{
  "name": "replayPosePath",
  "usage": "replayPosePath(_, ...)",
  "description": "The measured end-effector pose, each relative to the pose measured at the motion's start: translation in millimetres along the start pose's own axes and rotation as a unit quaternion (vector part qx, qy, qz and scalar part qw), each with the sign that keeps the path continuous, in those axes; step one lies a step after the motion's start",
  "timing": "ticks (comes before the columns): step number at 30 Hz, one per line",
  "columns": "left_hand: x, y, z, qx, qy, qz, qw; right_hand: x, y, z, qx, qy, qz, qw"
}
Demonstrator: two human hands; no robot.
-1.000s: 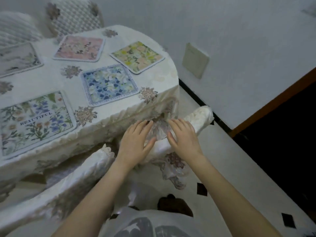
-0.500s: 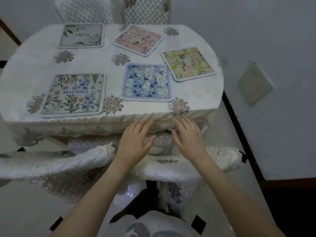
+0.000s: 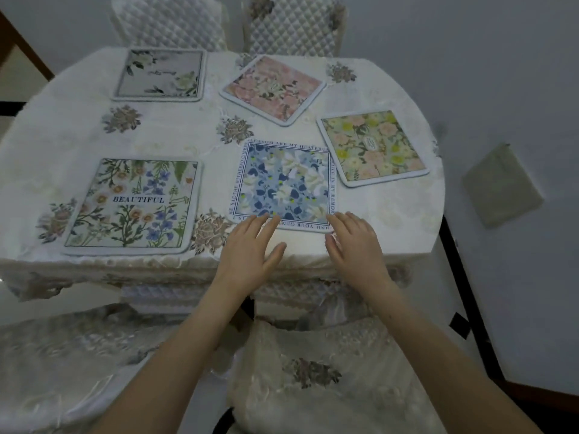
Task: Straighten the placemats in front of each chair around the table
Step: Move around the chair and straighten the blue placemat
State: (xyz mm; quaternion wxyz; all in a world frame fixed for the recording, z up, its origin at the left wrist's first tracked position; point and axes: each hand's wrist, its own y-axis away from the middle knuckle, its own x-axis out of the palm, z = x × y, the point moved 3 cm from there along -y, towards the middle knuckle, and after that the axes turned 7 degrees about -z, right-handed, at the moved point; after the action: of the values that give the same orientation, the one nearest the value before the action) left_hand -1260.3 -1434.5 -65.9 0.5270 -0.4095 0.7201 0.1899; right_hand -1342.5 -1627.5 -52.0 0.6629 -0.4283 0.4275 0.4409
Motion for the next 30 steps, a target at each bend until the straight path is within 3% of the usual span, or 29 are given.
replayPosePath(7, 19, -74, 25, 0.000, -0.005, -0.013, 1.000, 26, -73, -22, -0.016, -0.025, -0.010, 1.000)
replayPosePath(11, 46, -115, 55, -0.041, 0.008, -0.016, 0.999, 56, -110, -36, -0.002, -0.046, -0.017, 0.999)
replayPosePath(21, 103, -134, 125, -0.249, -0.004, 0.034, 0.968, 128, -145, -68, 0.231, 0.058, 0.116, 0.964)
replayPosePath(26, 107, -136, 124, -0.268, -0.012, 0.027, 0.963, 142, -143, -72, 0.267, 0.030, 0.138, 0.953)
replayPosePath(30, 104, -138, 131, -0.347, 0.048, -0.026, 0.936, 139, -146, -82, 0.317, -0.040, 0.113, 0.941)
